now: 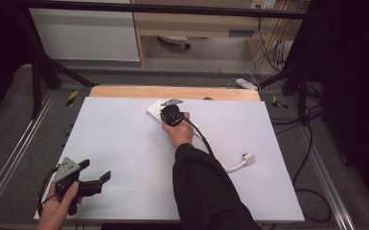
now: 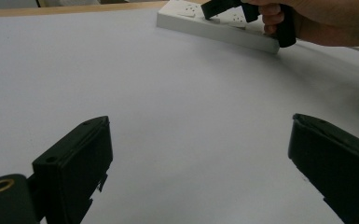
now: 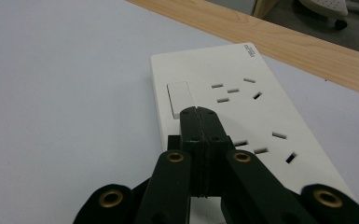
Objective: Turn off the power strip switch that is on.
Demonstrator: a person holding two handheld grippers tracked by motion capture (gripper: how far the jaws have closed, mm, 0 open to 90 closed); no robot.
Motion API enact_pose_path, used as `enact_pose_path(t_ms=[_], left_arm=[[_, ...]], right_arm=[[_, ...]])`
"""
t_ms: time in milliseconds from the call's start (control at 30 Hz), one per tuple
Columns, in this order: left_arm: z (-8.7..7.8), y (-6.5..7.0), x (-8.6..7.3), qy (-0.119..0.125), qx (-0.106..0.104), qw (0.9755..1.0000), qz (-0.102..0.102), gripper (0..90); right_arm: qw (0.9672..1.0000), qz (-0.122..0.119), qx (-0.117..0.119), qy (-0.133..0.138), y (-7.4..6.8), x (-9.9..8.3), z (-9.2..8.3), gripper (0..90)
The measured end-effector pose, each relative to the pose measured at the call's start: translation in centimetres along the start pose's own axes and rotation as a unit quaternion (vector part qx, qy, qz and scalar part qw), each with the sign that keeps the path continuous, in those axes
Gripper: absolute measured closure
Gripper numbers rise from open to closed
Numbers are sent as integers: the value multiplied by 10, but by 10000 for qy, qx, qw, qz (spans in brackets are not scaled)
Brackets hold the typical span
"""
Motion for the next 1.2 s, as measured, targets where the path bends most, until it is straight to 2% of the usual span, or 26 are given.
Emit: enact_pose_path(t_ms=[233, 367, 533, 900, 1200], left_arm=[[0, 0, 0, 0, 4, 10000, 8, 63], [0, 1, 0, -8, -12, 10000, 17, 63], [0, 1, 0, -8, -1, 10000, 52, 63], [2, 5, 0, -48, -14, 9999, 141, 63], [2, 2, 0, -47, 46, 10000, 73, 63]], right_arm=[[10000, 22, 69, -22, 0, -1, -2, 900], [10000, -35, 75, 50, -2, -2, -5, 900], [9999, 10, 67, 137, -2, -2, -11, 900], [9996, -39, 47, 266, -8, -5, -30, 900], [9991, -22, 60, 415, -14, -13, -55, 900]])
Point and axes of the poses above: each handheld gripper's, and its own axes: z roughly forward along the jaws, x roughly out of its top, y roughly to its right, the point moved 4 cm from there along z, roughly forward along the jaws, and after that the axes turned 9 degrees about -y, right-handed, at the moved point
